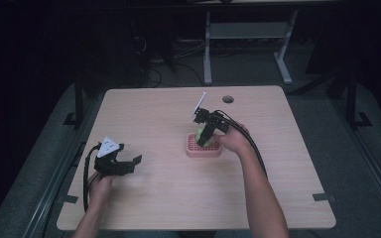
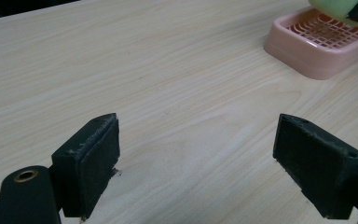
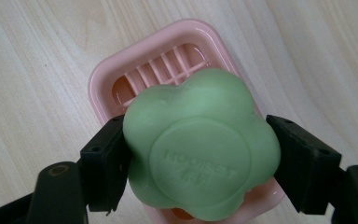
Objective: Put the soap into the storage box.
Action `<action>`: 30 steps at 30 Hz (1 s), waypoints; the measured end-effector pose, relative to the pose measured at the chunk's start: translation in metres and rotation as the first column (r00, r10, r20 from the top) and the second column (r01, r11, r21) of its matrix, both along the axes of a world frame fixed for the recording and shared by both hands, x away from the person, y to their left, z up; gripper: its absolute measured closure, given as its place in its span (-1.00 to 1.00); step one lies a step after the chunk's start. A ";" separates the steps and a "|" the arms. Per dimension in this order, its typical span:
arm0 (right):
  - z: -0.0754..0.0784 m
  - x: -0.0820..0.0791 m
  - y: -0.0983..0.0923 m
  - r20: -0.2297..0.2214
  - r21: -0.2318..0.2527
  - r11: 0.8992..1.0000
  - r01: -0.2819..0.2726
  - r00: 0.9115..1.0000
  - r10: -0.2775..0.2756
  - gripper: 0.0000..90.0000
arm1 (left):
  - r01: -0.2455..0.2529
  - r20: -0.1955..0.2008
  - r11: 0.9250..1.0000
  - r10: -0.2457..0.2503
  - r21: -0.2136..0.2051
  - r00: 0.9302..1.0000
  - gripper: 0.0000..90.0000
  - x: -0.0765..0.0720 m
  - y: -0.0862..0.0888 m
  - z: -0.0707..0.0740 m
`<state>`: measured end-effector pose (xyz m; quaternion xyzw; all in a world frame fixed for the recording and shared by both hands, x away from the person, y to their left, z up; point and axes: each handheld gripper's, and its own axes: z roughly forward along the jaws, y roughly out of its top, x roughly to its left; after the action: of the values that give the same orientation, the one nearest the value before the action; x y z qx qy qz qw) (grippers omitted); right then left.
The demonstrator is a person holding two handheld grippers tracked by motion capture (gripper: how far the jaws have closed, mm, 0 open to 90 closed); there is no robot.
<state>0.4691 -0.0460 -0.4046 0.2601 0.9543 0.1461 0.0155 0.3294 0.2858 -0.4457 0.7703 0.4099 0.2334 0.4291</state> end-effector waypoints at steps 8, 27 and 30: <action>-0.005 0.002 0.003 -0.014 -0.009 1.000 0.006 1.000 -0.006 -0.42 | 0.000 0.001 1.000 0.000 0.002 1.000 -0.68 0.000 0.000 0.000; -0.012 0.001 -0.002 -0.035 -0.013 0.999 0.033 0.999 -0.033 -0.43 | 0.001 0.002 1.000 -0.001 -0.003 1.000 -0.68 0.000 -0.001 0.001; -0.012 0.001 -0.002 -0.026 -0.026 0.999 0.024 0.999 -0.025 -0.43 | -0.001 0.005 1.000 0.001 -0.008 1.000 -0.68 -0.001 -0.001 0.001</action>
<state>0.4703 -0.0484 -0.4170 0.2734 0.9530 0.1299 0.0079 0.3287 0.2850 -0.4446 0.7680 0.4101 0.2338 0.4328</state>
